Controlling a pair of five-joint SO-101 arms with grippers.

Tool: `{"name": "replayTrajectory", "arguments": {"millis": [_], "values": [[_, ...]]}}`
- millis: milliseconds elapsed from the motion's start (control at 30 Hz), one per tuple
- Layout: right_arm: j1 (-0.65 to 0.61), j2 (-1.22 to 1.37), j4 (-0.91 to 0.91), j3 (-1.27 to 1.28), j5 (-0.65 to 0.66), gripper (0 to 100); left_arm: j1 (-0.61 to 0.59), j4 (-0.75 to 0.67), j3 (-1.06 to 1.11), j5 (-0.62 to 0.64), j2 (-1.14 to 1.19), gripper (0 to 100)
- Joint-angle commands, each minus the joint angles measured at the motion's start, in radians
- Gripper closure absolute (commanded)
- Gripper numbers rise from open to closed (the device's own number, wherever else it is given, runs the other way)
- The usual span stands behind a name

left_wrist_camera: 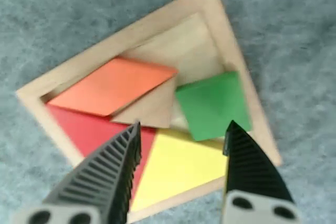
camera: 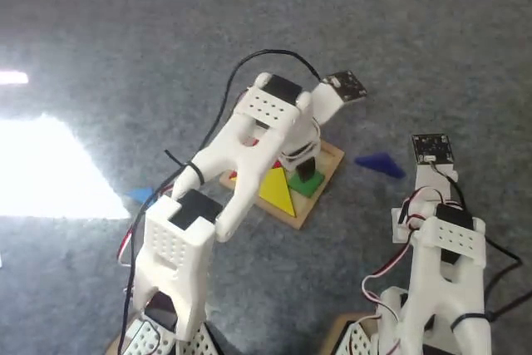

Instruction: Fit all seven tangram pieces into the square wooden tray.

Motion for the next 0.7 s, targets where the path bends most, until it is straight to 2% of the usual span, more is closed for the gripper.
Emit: {"name": "replayTrajectory", "arguments": {"millis": [0,133,467,667], "values": [[-0.007,-0.025,-0.019,-0.035,-0.002,63.4,0.097,0.035,-0.044,0.029,-0.017,75],[-0.007,-0.025,-0.018,-0.035,-0.002,63.4,0.095,0.003,-0.028,0.035,0.006,75],[-0.007,-0.025,-0.016,-0.035,-0.002,63.4,-0.031,-0.034,-0.038,0.000,0.069,75],[-0.007,-0.025,-0.018,-0.035,-0.002,63.4,-0.074,0.002,-0.119,-0.023,0.068,75]]}}
